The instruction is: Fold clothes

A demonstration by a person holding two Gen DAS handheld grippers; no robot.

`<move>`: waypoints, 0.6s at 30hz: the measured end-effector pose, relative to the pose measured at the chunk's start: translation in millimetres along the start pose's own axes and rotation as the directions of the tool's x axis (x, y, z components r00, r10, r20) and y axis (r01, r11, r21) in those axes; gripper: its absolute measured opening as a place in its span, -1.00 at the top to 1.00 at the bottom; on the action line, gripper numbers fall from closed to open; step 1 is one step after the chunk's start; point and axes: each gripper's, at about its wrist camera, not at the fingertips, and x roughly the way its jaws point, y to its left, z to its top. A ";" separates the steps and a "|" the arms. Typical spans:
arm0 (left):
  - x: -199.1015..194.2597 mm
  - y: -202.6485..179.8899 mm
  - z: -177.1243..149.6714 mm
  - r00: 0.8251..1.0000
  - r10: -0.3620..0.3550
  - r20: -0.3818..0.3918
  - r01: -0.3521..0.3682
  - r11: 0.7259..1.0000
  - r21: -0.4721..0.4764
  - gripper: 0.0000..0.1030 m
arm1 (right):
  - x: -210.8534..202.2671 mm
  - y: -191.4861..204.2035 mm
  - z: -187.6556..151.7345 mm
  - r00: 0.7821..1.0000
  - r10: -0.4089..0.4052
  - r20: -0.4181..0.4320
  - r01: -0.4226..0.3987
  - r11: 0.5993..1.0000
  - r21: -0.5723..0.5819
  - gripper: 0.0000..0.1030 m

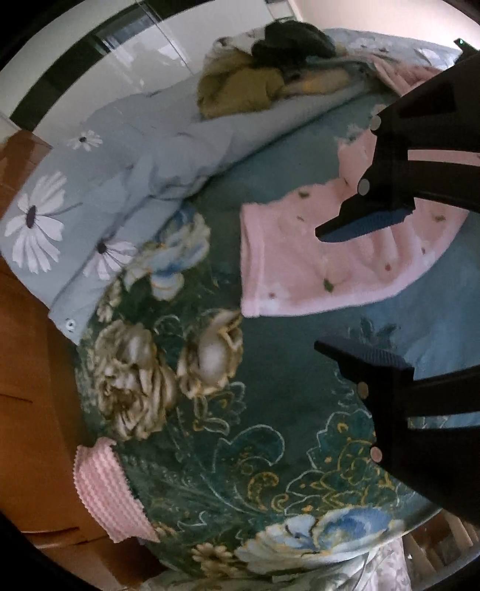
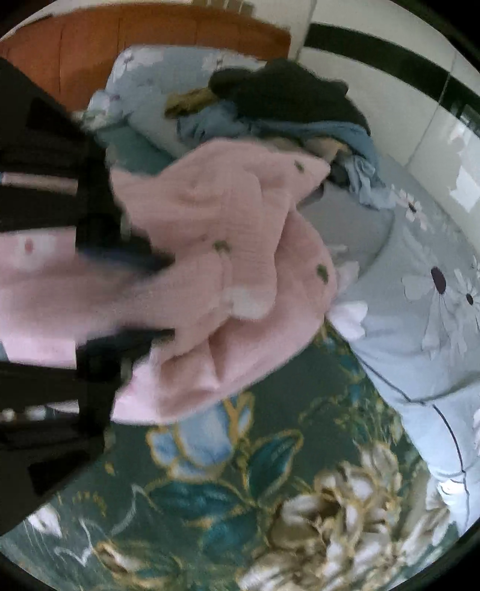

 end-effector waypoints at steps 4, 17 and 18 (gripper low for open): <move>-11.8 -15.6 0.1 0.999 -0.049 0.010 0.049 0.998 0.025 -0.10 | -56.3 8.7 -4.1 0.993 0.067 0.102 -0.064 0.997 -0.036 0.92; 5.0 -27.3 -17.3 0.993 -0.102 -0.059 0.105 0.993 0.049 -0.12 | -238.5 -174.4 -113.6 0.901 -0.282 0.330 0.233 0.955 0.181 0.92; 7.6 -26.5 -18.4 0.993 -0.100 -0.064 0.103 0.994 0.044 -0.12 | -235.0 -193.8 -123.0 0.901 -0.317 0.298 0.256 0.940 0.224 0.92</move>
